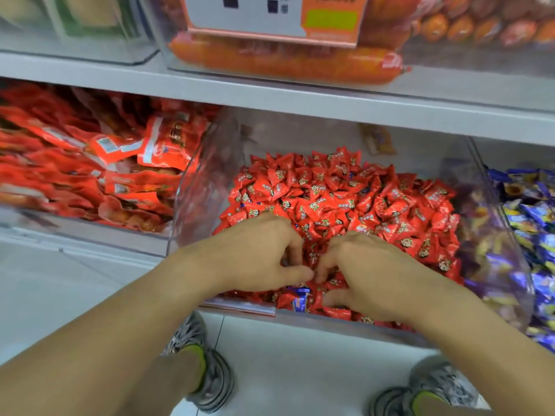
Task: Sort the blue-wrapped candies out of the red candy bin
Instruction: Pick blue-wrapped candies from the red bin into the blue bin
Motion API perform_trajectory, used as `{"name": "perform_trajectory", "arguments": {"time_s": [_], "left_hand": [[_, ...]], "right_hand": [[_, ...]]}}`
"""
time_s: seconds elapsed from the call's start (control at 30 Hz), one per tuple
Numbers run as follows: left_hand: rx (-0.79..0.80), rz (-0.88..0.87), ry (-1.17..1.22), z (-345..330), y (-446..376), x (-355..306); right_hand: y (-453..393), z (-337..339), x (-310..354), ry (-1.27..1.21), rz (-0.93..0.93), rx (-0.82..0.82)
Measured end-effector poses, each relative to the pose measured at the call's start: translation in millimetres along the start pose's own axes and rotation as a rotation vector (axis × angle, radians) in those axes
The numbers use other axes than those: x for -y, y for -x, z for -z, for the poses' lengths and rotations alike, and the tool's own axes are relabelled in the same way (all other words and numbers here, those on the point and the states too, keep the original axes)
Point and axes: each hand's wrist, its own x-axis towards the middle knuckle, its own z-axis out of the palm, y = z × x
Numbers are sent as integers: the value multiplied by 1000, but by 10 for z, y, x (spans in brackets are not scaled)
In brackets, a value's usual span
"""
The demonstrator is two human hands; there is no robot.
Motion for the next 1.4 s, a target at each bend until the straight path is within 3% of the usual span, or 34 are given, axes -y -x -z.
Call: {"name": "perform_trajectory", "arguments": {"time_s": [0.2, 0.4, 0.67, 0.83, 0.93, 1.1, 1.27, 1.4], "left_hand": [[230, -6, -113, -163, -131, -110], [315, -11, -129, -170, -216, -139], [81, 117, 265, 175, -60, -63], [157, 169, 251, 118, -68, -236], [188, 191, 172, 97, -90, -283], [270, 216, 263, 180, 8, -270], [112, 208, 300, 249, 108, -113], [130, 180, 217, 119, 84, -185]], "right_hand": [[-25, 15, -111, -76, -103, -113], [124, 76, -207, -151, -17, -205], [234, 104, -274, -168, 87, -366], [195, 65, -260, -136, 135, 13], [93, 65, -279, -100, 103, 77], [-133, -9, -255, -16, 97, -35], [-163, 10, -328, -71, 66, -157], [-86, 74, -390, -86, 60, -260]]}}
